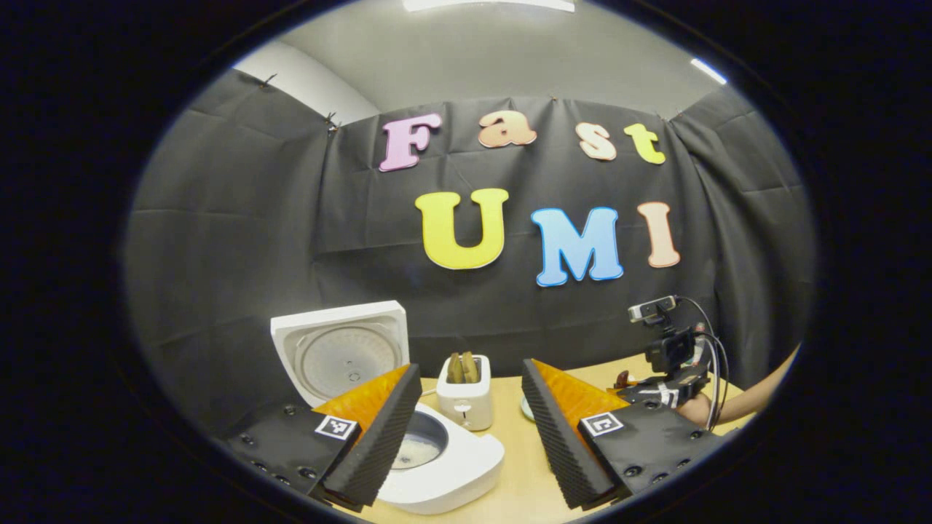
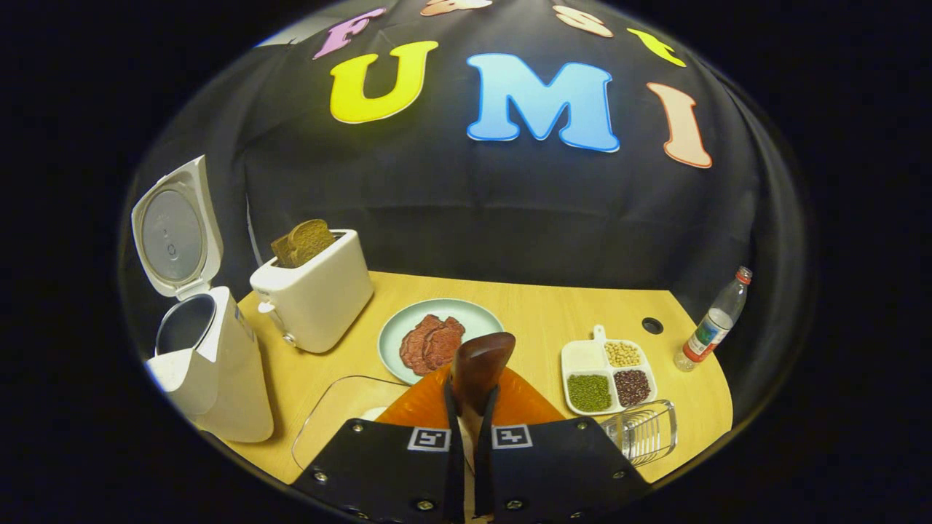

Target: Close the left gripper, press the button to open the rice cooker; take a wooden spoon from the chopstick holder with the right hand, scoop a spoonful of rice and pour it into the rice cooker, then put the wooden spoon back into the chopstick holder.

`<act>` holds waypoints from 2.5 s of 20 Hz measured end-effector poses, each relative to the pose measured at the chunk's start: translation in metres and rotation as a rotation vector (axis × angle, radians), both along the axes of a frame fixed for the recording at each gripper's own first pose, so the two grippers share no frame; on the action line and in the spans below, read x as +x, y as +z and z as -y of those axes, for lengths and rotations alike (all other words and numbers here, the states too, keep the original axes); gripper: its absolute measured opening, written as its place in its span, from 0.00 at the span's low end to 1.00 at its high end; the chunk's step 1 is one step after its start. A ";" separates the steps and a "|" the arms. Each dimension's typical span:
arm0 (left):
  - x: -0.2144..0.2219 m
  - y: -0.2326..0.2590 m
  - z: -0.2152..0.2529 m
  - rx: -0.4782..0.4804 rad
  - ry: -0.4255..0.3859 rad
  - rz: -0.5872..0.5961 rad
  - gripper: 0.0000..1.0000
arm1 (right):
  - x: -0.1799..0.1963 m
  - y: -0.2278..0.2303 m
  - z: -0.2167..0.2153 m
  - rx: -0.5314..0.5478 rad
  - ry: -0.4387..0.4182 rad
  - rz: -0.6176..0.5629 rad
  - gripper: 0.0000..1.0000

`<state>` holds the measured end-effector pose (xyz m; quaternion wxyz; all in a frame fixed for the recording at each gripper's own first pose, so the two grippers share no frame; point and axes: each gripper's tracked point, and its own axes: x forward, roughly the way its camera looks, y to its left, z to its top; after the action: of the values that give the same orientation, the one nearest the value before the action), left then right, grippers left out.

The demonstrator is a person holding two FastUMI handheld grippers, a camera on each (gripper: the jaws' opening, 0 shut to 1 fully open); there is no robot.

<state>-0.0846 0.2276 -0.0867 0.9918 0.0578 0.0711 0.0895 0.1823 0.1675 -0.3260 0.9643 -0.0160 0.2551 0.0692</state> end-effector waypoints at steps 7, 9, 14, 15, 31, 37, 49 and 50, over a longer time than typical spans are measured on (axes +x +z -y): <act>-0.008 -0.007 -0.012 -0.016 0.036 -0.014 0.93 | -0.020 -0.012 -0.042 0.434 -0.003 -0.160 0.06; -0.008 -0.006 -0.014 -0.018 0.038 -0.011 0.93 | -0.017 -0.012 -0.028 0.593 -0.068 -0.206 0.06; -0.009 -0.002 -0.009 -0.016 0.027 -0.004 0.93 | -0.011 0.001 0.023 0.873 -0.238 -0.195 0.06; -0.009 -0.001 -0.008 -0.017 0.024 -0.002 0.93 | -0.011 0.007 0.030 0.910 -0.255 -0.188 0.06; -0.007 0.001 -0.023 -0.034 0.018 0.024 0.94 | -0.024 0.115 0.000 1.278 -0.154 -0.128 0.06; -0.018 0.000 -0.047 -0.038 0.045 0.033 0.95 | -0.015 0.145 -0.059 1.255 -0.034 -0.131 0.06; -0.036 -0.013 -0.089 -0.070 0.089 0.054 0.99 | 0.007 0.161 -0.177 1.201 0.141 -0.200 0.06; -0.037 -0.014 -0.091 -0.072 0.091 0.053 0.99 | 0.008 0.160 -0.185 1.192 0.152 -0.207 0.06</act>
<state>-0.1216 0.3186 -0.1007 0.9896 0.0162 0.0506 0.1333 0.1906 0.3530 -0.1664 0.7699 0.5150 0.2630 0.2699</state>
